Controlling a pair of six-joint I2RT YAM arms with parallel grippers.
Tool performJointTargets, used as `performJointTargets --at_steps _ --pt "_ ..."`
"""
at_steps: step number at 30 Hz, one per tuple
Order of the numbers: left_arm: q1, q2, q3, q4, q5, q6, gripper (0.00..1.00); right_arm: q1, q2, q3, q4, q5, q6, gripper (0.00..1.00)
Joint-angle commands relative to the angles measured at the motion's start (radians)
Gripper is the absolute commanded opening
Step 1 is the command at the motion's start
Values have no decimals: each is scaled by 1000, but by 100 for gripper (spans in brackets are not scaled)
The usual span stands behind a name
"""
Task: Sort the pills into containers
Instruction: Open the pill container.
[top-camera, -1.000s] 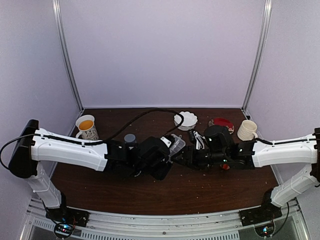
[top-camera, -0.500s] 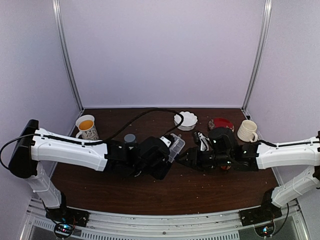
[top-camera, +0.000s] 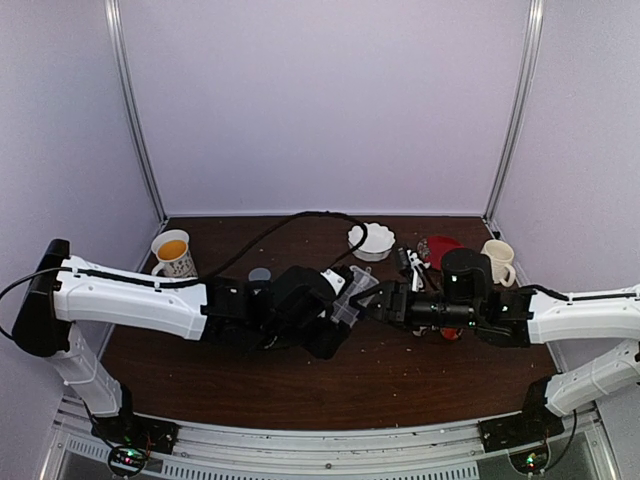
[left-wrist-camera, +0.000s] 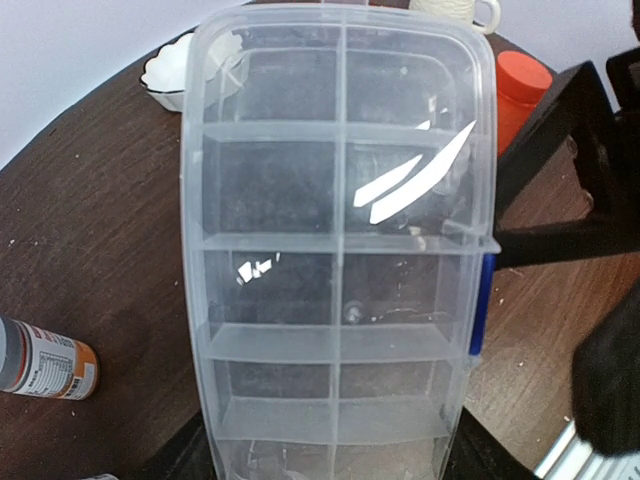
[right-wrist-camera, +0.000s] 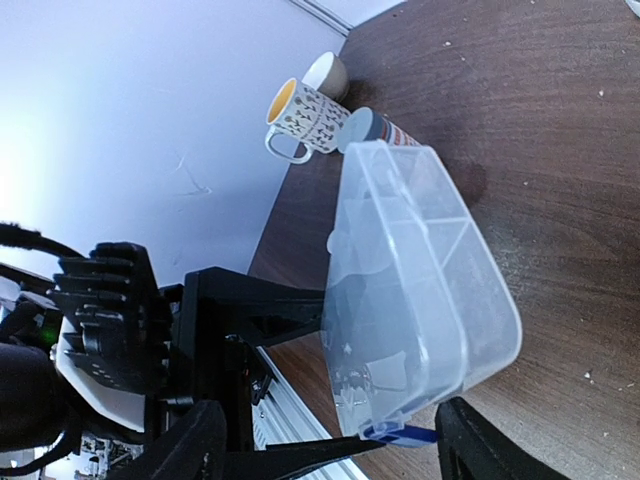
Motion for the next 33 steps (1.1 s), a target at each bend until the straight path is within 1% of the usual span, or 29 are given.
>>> performJointTargets --at_steps 1,4,13,15,22,24,29,30,31,33 --pt "-4 -38 -3 73 48 12 63 -5 -42 -15 44 -21 -25 66" --pt "-4 -31 5 59 31 12 63 -5 -58 -17 21 -15 -24 54" --pt "-4 -29 11 43 12 13 63 -5 -76 -24 -4 -20 -26 34" --pt "-4 -29 12 42 15 14 63 -5 -71 -19 -7 -22 -28 27" --pt "-4 -29 12 39 10 12 63 -5 -43 -11 -21 -24 -28 24" --pt "-4 -30 12 39 9 12 62 -5 -39 -8 -29 -24 -27 19" --pt "-4 -27 11 38 7 12 63 -5 -27 5 -50 -33 -31 3" --pt "-4 -28 10 39 5 12 63 -5 -25 7 -52 -35 -29 0" --pt "-4 -26 9 37 4 12 66 -4 -25 7 -53 -36 -28 0" --pt "-4 -22 10 32 -3 8 80 -5 -25 9 -50 -42 -26 0"
